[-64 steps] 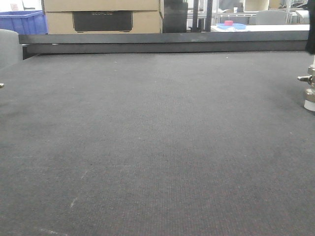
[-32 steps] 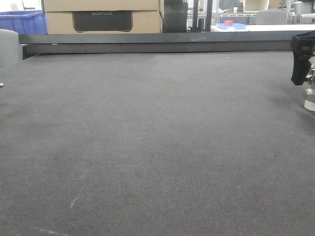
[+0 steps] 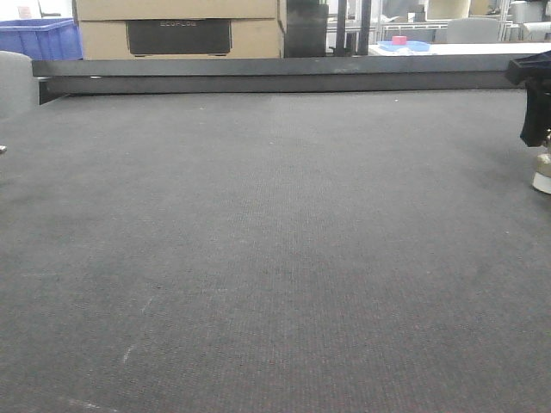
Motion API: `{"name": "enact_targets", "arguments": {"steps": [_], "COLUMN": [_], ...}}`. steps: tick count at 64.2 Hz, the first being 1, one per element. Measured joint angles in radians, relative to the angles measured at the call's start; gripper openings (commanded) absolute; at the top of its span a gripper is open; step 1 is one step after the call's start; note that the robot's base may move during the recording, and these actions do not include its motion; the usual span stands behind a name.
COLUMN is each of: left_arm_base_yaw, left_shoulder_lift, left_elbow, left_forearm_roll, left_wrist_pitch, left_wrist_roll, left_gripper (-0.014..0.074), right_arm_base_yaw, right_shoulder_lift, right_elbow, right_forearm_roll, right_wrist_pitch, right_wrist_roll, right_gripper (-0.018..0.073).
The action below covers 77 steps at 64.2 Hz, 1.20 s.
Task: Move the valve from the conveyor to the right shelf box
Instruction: 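Close left and right grippers around one silver valve each, then lift both held valves up off the conveyor surface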
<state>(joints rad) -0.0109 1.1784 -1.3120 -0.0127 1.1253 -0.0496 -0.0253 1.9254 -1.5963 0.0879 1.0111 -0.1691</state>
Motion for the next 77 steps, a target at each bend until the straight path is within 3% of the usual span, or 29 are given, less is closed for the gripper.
{"name": "enact_targets", "arguments": {"steps": [12,31,55,77], "left_arm_base_yaw": [0.051,0.174,0.185,0.185], "left_shoulder_lift": [0.113,0.302,0.536,0.716], "left_elbow": [-0.120,-0.252,-0.274,-0.353], "left_forearm_roll": [-0.005,-0.051,-0.055,-0.063], "left_wrist_pitch": [0.085,0.095,0.088,0.039], "left_wrist_roll": [0.039,0.176,0.207,0.207], "left_gripper": [0.0580,0.0580,0.0580,0.0580], "right_arm_base_yaw": [0.000,0.000,0.000,0.000], "right_shoulder_lift": [-0.075,-0.252,-0.454,-0.461], "right_elbow": [0.002,0.028,0.325,0.383], "right_forearm_roll": [0.015,0.039,0.068,0.070], "right_wrist_pitch": [0.031,0.063,-0.029,-0.051], "right_wrist_roll": [-0.002,-0.002,-0.002,-0.002], "right_gripper": [-0.0154,-0.0154,-0.0154,-0.0154]}}
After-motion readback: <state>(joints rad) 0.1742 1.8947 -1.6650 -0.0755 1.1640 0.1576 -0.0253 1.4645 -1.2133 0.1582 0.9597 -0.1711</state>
